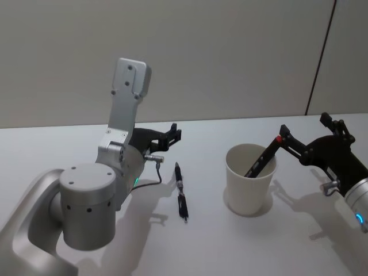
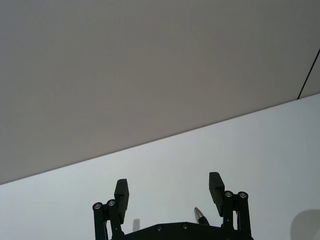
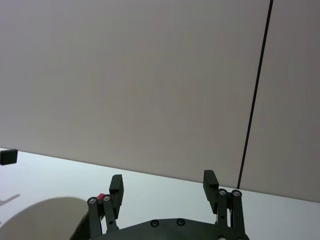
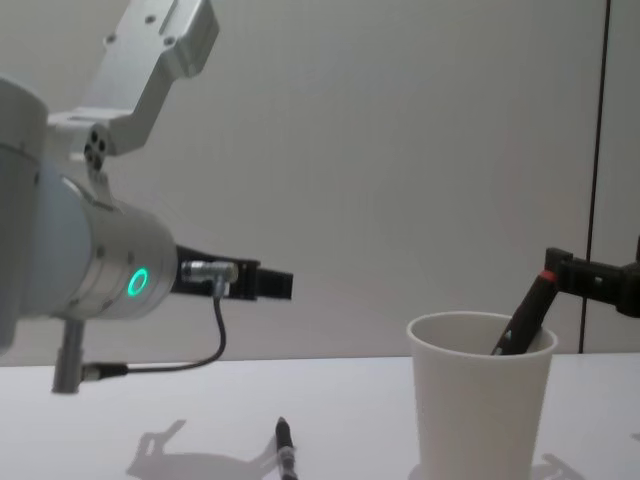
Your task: Place the pen into the pen holder.
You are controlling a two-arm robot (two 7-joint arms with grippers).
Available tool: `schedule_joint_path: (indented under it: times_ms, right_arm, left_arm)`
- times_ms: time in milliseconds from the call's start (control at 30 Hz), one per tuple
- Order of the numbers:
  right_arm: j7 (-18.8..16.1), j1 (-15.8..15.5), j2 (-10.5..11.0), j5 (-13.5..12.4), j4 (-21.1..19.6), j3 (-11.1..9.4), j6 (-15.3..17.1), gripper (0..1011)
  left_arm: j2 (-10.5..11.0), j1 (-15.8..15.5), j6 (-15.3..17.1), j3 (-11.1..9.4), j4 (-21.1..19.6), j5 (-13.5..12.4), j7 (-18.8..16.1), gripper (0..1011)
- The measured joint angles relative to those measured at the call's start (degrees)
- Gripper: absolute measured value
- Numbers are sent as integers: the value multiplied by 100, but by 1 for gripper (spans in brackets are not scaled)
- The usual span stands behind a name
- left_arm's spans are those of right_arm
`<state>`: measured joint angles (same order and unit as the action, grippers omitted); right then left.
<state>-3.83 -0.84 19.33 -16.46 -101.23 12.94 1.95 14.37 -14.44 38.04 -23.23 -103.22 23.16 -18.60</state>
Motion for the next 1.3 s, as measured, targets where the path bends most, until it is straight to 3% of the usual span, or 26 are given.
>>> schedule_joint_path:
  times_ms: [567,867,1300]
  right_arm:
    - [0,0,0,0,0,0,0,1001]
    - [0,0,0,0,0,0,0,1002]
    - [0,0,0,0,0,0,0,1001]
  left_arm:
    - [223,243,351,74,-83,130,574,1001]
    - [210,281,413,11,2,-13,895,1001]
    - [132,276,549,-91,102,-322,1098,1001]
